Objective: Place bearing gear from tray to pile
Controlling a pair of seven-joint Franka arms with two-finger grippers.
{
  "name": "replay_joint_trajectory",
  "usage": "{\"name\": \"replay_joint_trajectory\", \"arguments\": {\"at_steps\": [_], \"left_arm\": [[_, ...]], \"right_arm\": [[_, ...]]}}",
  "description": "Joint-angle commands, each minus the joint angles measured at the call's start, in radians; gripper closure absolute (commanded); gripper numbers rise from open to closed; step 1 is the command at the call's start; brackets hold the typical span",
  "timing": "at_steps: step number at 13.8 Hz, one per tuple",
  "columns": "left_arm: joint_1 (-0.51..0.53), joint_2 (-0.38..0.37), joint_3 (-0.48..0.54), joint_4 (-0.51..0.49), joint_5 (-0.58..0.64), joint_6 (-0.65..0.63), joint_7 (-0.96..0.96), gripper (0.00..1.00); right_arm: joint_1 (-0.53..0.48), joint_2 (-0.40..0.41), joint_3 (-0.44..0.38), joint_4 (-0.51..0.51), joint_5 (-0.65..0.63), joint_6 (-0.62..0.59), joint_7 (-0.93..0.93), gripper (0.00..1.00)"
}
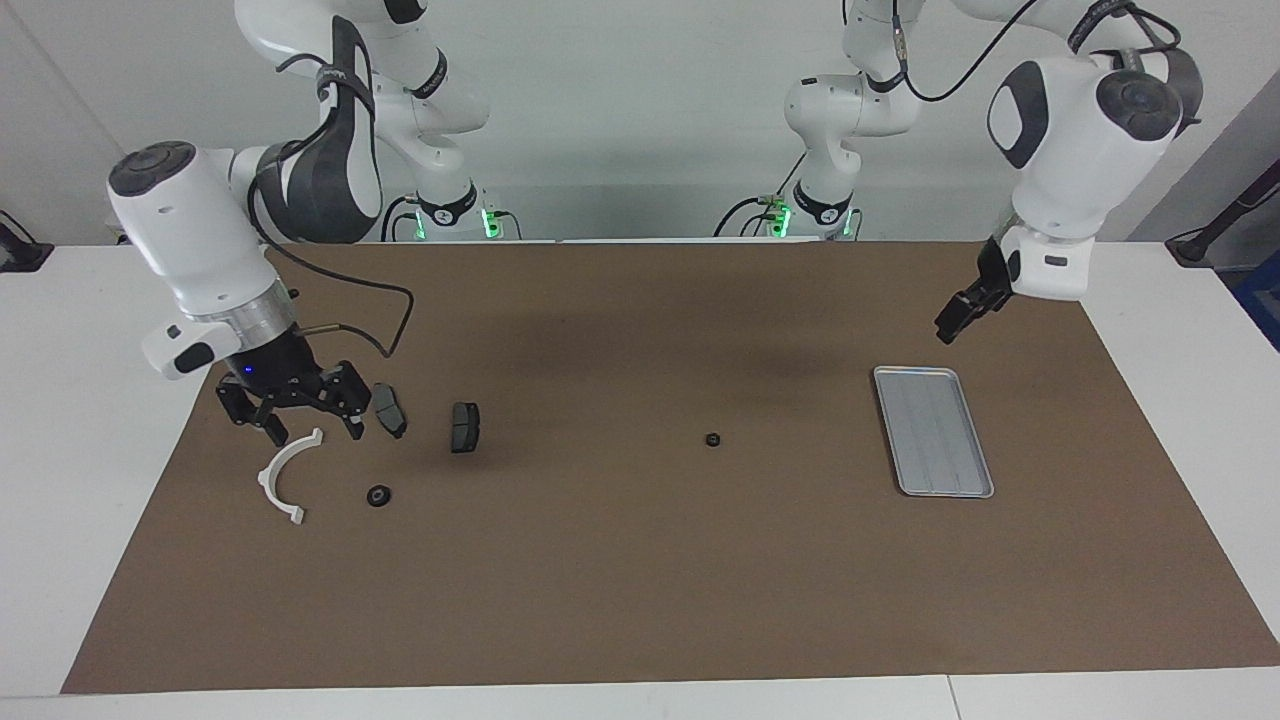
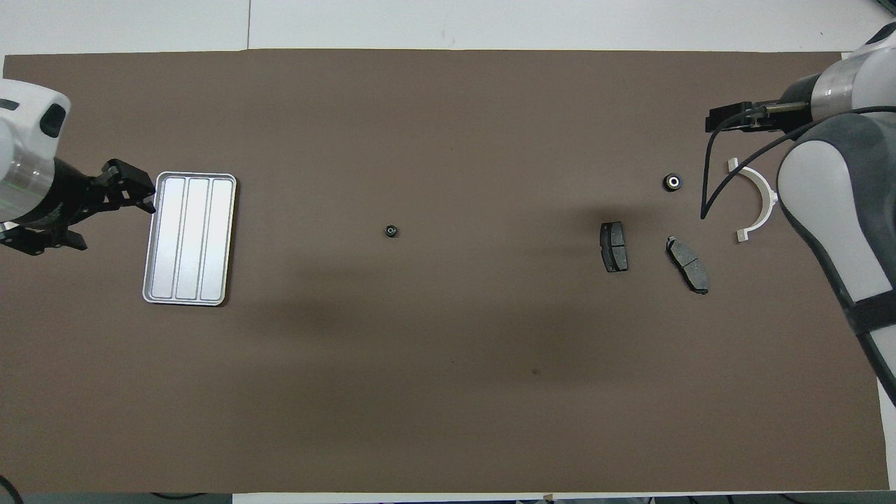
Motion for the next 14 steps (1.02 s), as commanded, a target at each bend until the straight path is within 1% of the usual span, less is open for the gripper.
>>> {"name": "replay_joint_trajectory", "arguments": {"at_steps": [1,2,3,4,5,6,7,8,9,10,11,14], "left_arm": [[0.039,-0.089,-0.011,-0.047,0.002,-0.079,0.103,0.00],[0.054,-0.101,-0.011,-0.047,0.001,-0.084,0.143,0.00],[0.077,-0.101,-0.015,-0.055,-0.007,-0.075,0.184,0.00],[0.079,-0.112,-0.020,-0.085,-0.013,-0.054,0.206,0.00],[0.080,-0.112,-0.021,-0.081,-0.013,-0.044,0.198,0.00],[0.083,-0.112,-0.021,-0.087,-0.015,-0.035,0.206,0.00],[0.088,-0.116,-0.023,-0.116,-0.019,0.021,0.206,0.00],[0.091,-0.121,-0.027,-0.151,-0.021,0.096,0.209,0.00],[0.100,-0.123,-0.037,-0.153,-0.021,0.120,0.212,0.00],[0.119,-0.113,-0.043,-0.145,-0.025,0.141,0.235,0.00],[0.131,-0.106,-0.044,-0.136,-0.068,0.161,0.264,0.00],[0.134,-0.040,-0.066,-0.076,-0.082,0.146,0.269,0.00]], "right_arm": [[0.022,-0.087,-0.024,-0.013,-0.009,-0.141,0.054,0.00],[0.048,-0.097,-0.055,-0.003,-0.011,-0.214,0.097,0.00],[0.107,-0.094,-0.104,0.035,-0.018,-0.302,0.140,0.00],[0.165,-0.086,-0.153,0.086,-0.030,-0.381,0.177,0.00],[0.209,-0.086,-0.177,0.101,-0.035,-0.423,0.206,0.00],[0.245,-0.086,-0.204,0.102,-0.028,-0.442,0.219,0.00],[0.296,-0.085,-0.240,0.103,-0.023,-0.454,0.260,0.00],[0.343,-0.081,-0.250,0.118,-0.038,-0.454,0.326,0.00],[0.390,-0.068,-0.253,0.144,-0.047,-0.459,0.387,0.00],[0.417,-0.039,-0.253,0.190,-0.049,-0.471,0.416,0.00],[0.453,-0.004,-0.254,0.241,-0.049,-0.496,0.417,0.00],[0.563,0.134,-0.264,0.422,-0.031,-0.540,0.412,0.00]]}}
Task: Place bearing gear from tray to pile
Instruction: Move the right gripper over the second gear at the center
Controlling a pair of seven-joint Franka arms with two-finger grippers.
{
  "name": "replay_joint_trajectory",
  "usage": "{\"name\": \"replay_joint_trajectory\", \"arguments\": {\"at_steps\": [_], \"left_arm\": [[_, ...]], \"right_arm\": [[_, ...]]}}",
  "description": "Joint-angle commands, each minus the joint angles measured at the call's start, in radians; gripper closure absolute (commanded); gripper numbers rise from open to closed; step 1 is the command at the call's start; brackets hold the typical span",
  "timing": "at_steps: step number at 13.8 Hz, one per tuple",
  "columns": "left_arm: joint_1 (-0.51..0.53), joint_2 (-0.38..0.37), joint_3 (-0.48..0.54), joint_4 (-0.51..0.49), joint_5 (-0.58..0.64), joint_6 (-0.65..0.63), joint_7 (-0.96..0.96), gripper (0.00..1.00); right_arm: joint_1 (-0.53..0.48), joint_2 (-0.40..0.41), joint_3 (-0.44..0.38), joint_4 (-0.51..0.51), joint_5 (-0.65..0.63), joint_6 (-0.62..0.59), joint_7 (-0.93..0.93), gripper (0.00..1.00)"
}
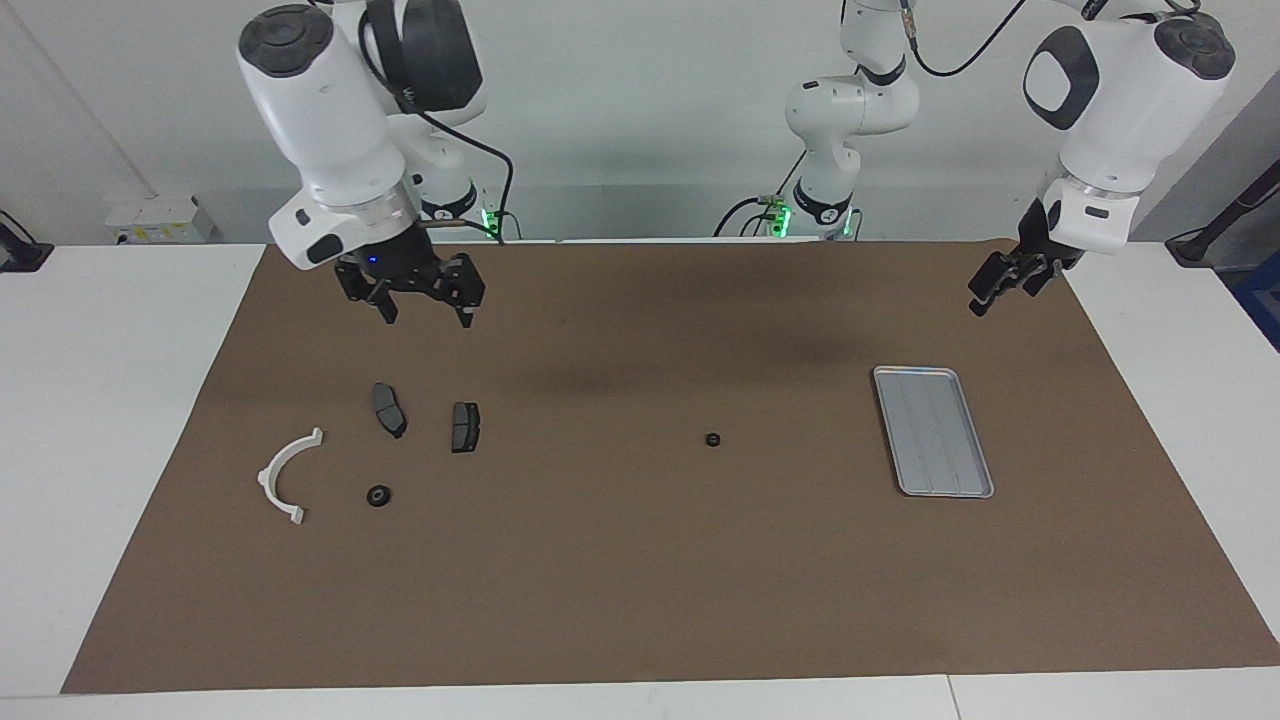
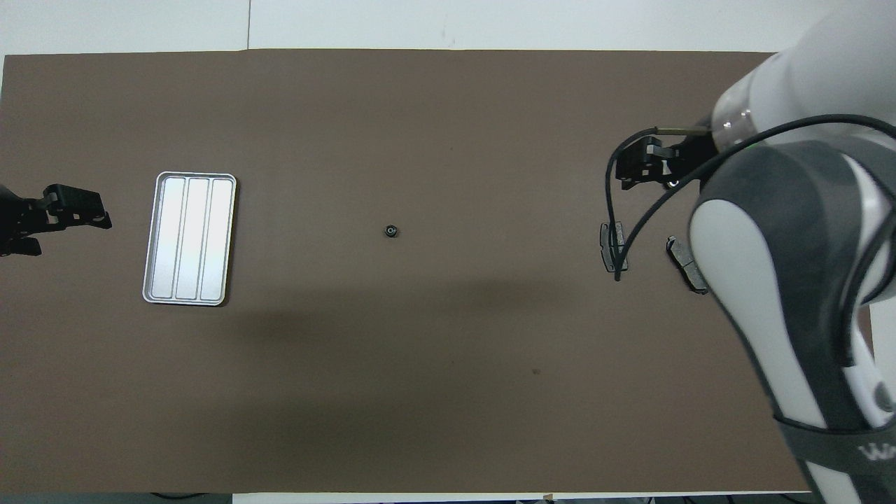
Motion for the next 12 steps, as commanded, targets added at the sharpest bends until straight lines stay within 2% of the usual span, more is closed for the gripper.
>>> {"name": "replay_joint_trajectory", "arguments": {"at_steps": [1,4,7,9,12], "left_arm": [[0.018,0.036,-0.031,0.035,-0.021,-0.014,0.023,0.00],[0.013,0.029,-0.031,0.024,-0.025,-0.017,0.024,0.00],[0.002,0.026,-0.030,0.013,-0.025,-0.014,0.022,0.00],[0.001,0.027,-0.030,0.018,-0.025,-0.013,0.019,0.00],[-0.010,0.027,-0.030,0.017,-0.025,-0.014,0.020,0.00]], "right_arm": [[0.071,0.172,-0.021,0.216,0.001,-0.058,-0.010,0.00],[0.149,0.290,-0.021,0.292,0.003,-0.044,-0.037,0.00],[0.184,0.401,-0.031,0.356,0.077,0.013,-0.032,0.00],[0.197,0.476,-0.039,0.436,0.087,0.031,0.003,0.00],[0.195,0.550,-0.039,0.502,0.101,0.085,0.029,0.00]]}}
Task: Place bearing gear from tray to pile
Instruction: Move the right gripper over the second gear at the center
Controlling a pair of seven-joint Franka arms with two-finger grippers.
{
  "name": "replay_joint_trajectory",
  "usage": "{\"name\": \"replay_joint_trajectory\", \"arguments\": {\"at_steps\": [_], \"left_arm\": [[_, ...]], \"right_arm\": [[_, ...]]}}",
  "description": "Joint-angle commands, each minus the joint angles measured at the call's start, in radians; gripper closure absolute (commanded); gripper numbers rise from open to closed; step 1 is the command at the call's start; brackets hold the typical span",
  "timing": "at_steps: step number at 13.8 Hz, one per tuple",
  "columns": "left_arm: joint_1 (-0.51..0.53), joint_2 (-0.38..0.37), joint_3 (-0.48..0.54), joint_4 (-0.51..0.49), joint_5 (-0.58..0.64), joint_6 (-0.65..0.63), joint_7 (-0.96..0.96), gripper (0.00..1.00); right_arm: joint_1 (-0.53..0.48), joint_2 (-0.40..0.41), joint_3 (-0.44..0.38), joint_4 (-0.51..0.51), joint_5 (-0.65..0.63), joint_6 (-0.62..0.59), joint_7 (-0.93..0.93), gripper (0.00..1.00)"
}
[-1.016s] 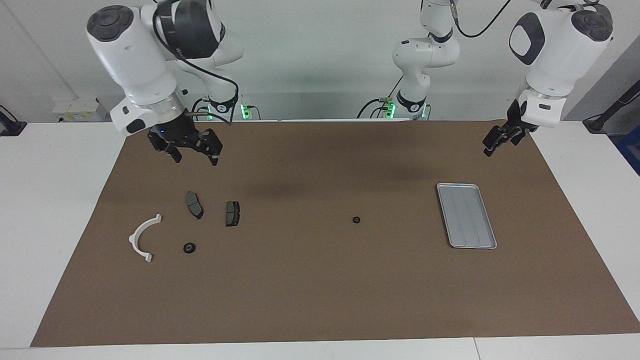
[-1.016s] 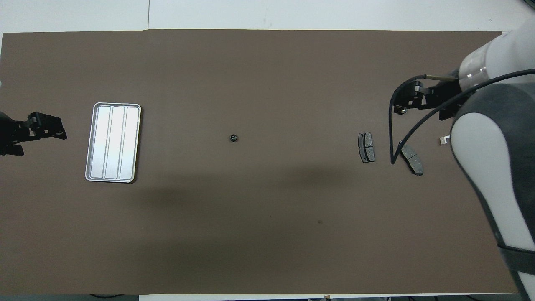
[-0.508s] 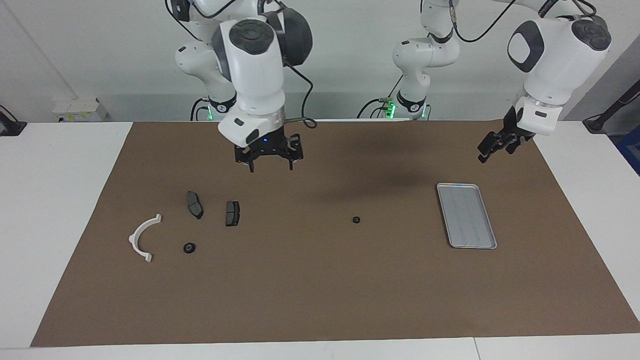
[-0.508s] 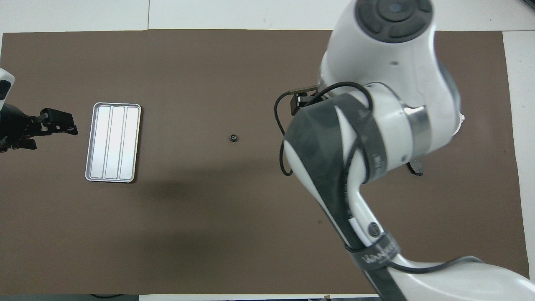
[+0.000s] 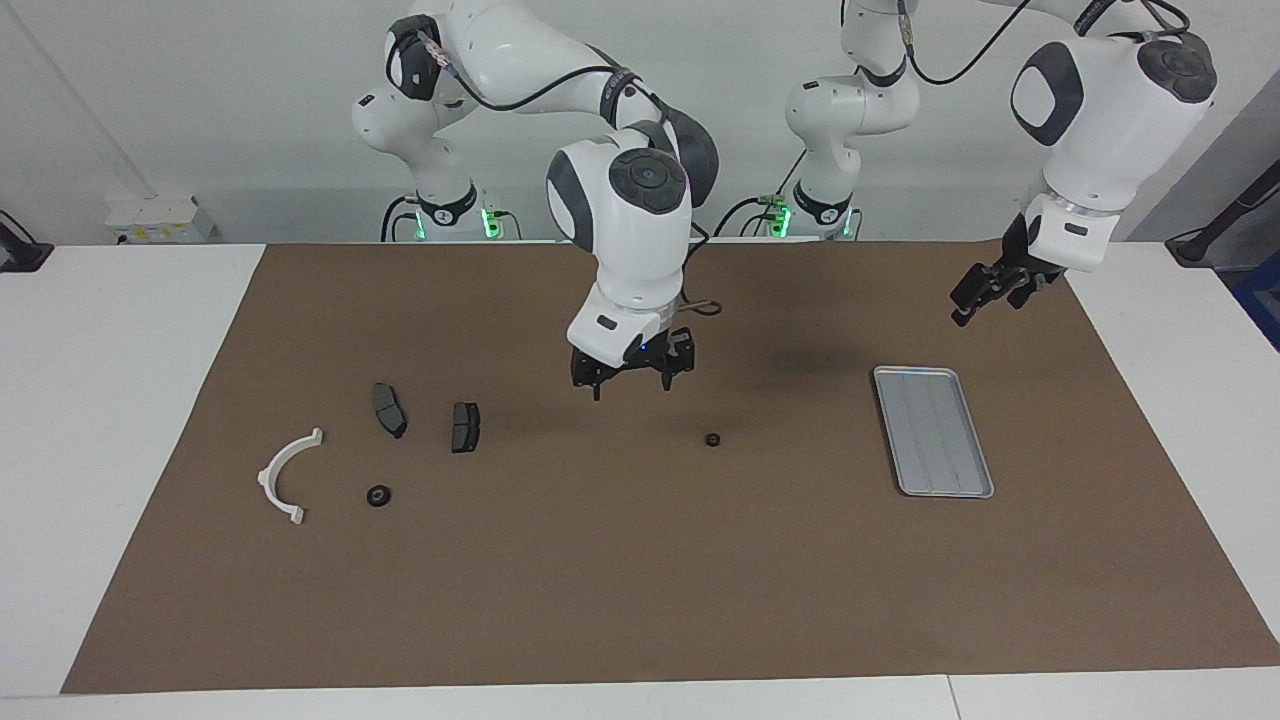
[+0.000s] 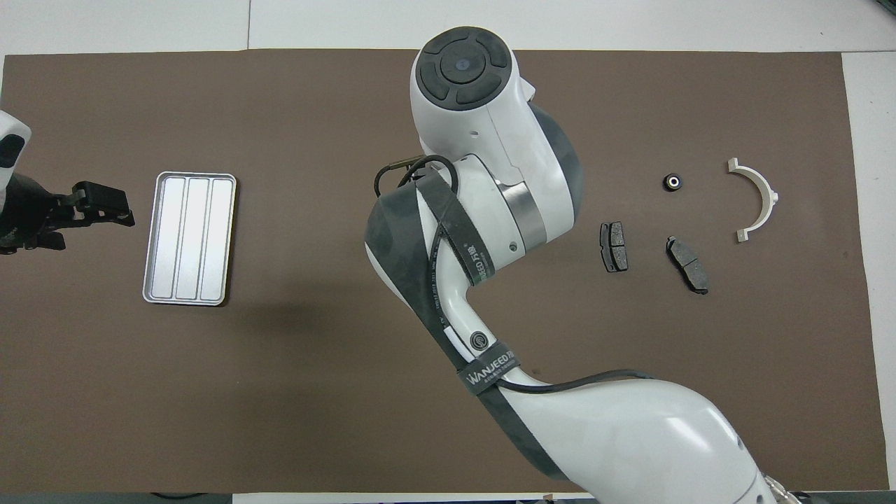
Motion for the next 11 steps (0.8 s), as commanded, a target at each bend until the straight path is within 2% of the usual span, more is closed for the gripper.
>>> {"name": "replay_joint_trajectory", "arguments": {"at_steps": [1,3,5,11], "left_arm": [[-0.013,0.003,0.002,0.008,-0.019,-0.010,0.018,0.00],[-0.036,0.004,0.006,0.011,-0.017,-0.016,0.020,0.00],[-0.043,0.004,0.005,0.016,-0.017,-0.021,0.021,0.00],[-0.041,0.003,0.003,0.031,-0.019,-0.038,0.020,0.00]], "right_arm": [[0.001,0.104,-0.021,0.125,0.026,0.034,0.041,0.00],[0.014,0.172,-0.023,0.175,0.026,0.097,0.086,0.00],[0.015,0.201,-0.021,0.183,0.053,0.152,0.115,0.00],[0.032,0.258,-0.010,0.196,0.164,0.171,0.155,0.00]]}}
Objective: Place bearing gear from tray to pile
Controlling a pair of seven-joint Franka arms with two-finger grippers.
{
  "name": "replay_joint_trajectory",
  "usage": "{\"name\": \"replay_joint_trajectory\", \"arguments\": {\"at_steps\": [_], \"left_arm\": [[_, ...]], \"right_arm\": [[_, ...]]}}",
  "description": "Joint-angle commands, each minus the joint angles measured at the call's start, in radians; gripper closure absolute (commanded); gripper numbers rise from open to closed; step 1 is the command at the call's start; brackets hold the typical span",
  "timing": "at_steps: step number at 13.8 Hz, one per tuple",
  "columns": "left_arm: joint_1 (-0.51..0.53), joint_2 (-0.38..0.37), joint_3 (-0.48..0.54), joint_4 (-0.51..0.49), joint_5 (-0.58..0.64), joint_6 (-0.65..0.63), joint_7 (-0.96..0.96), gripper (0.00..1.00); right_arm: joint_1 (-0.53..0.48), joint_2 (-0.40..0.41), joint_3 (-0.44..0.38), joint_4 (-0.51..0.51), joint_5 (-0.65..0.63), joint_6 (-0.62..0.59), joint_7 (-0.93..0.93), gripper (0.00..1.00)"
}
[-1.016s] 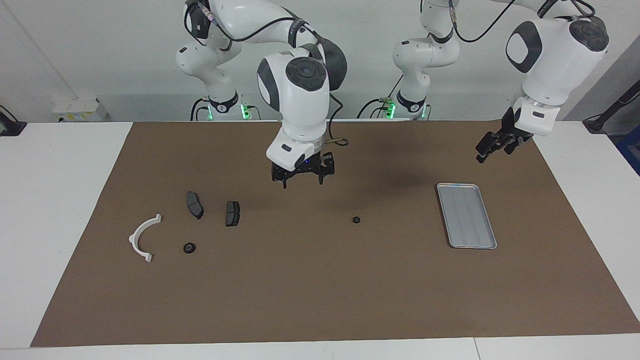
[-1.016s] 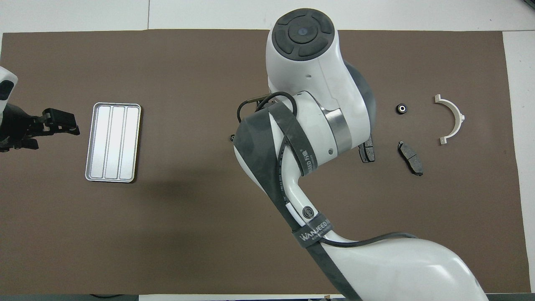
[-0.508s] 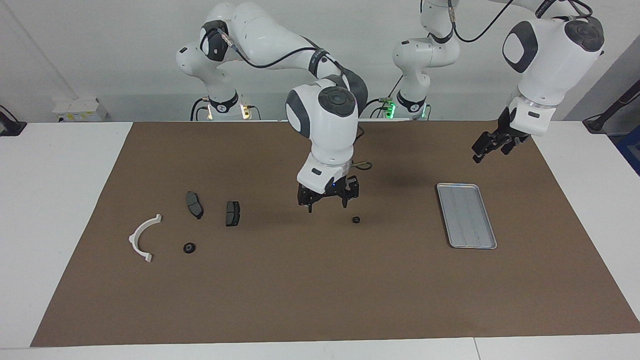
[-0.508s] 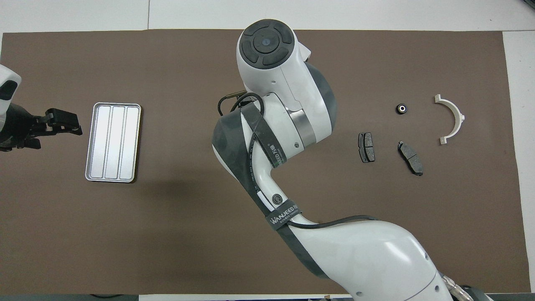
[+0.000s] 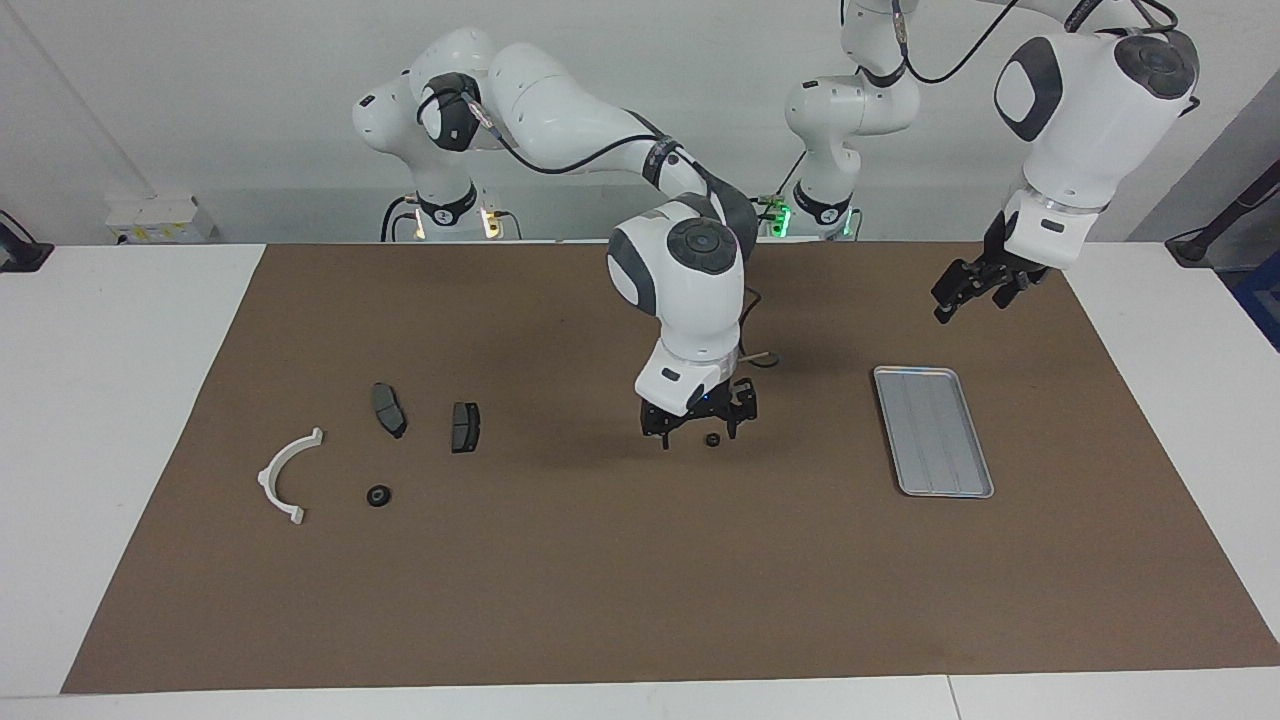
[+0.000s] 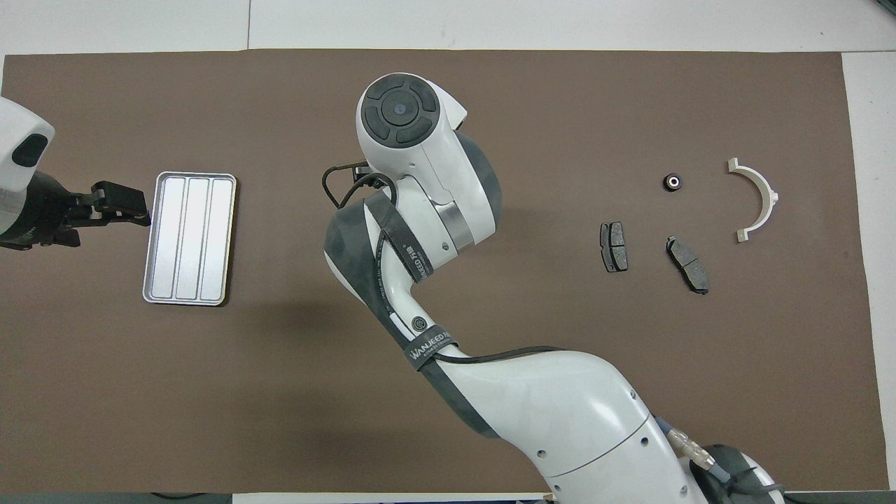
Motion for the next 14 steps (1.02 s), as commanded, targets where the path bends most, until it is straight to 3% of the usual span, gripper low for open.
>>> {"name": "replay_joint_trajectory", "arguments": {"at_steps": [1,14], "left_arm": [[-0.007,0.001,0.011,0.010,-0.018,-0.019,0.017,0.00],[-0.009,0.029,0.012,-0.003,-0.017,0.030,0.023,0.00]], "right_arm": [[0.004,0.053,-0.006,0.044,0.061,0.028,0.059,0.00],[0.004,0.073,0.025,-0.011,0.109,0.039,0.070,0.00]]}}
